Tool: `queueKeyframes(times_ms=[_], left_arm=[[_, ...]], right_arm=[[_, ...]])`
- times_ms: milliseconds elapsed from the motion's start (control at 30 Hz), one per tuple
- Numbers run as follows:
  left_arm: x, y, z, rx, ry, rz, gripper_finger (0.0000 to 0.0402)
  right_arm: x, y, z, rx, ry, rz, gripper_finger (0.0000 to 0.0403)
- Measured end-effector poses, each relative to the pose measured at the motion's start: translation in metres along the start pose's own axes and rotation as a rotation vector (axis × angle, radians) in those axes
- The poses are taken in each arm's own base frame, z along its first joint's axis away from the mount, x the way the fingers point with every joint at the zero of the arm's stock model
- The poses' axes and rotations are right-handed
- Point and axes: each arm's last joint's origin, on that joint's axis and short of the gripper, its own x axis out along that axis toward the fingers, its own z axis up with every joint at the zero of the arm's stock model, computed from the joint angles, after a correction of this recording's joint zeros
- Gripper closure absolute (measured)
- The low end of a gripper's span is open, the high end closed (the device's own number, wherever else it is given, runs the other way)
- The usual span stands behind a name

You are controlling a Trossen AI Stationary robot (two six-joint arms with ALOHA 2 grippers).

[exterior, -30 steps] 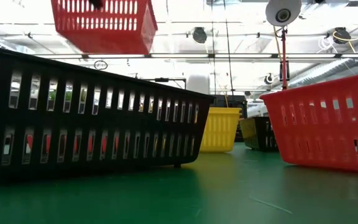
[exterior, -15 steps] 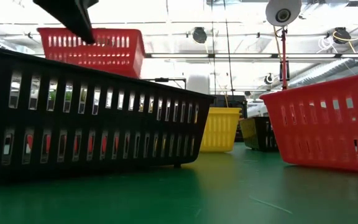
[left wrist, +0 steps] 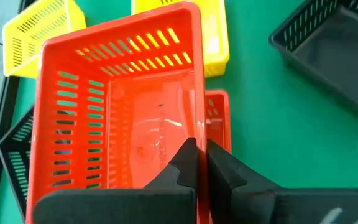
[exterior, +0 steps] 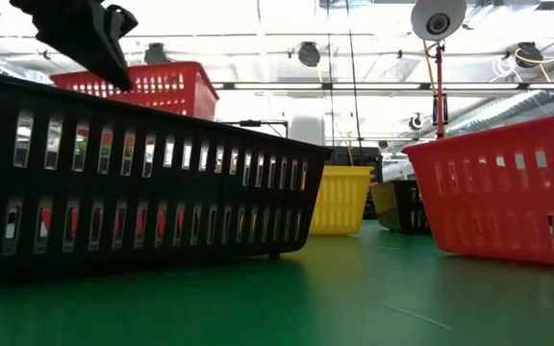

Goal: Stack baskets by color
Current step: Stack the top red bin on top of the red bin

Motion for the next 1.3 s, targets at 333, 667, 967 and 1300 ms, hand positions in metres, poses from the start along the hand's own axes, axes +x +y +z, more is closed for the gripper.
queueKeyframes(times_ms=[333, 667, 967, 1300], left_arm=[[0.015, -0.004, -0.017, 0.004, 0.033, 0.014, 0.0394], [0.025, -0.011, -0.023, 0.004, -0.003, -0.029, 0.0386], [0.033, -0.013, -0.034, -0.001, 0.017, -0.023, 0.0374], [0.034, -0.013, -0.035, -0.005, 0.016, -0.026, 0.0384]], right_arm=[[0.0, 0.0, 0.0, 0.0, 0.0, -0.001, 0.0188], [0.0, 0.0, 0.0, -0.003, 0.0, -0.001, 0.0188], [0.0, 0.0, 0.0, -0.001, 0.0, -0.002, 0.0188], [0.0, 0.0, 0.0, 0.0, -0.001, -0.001, 0.0188]])
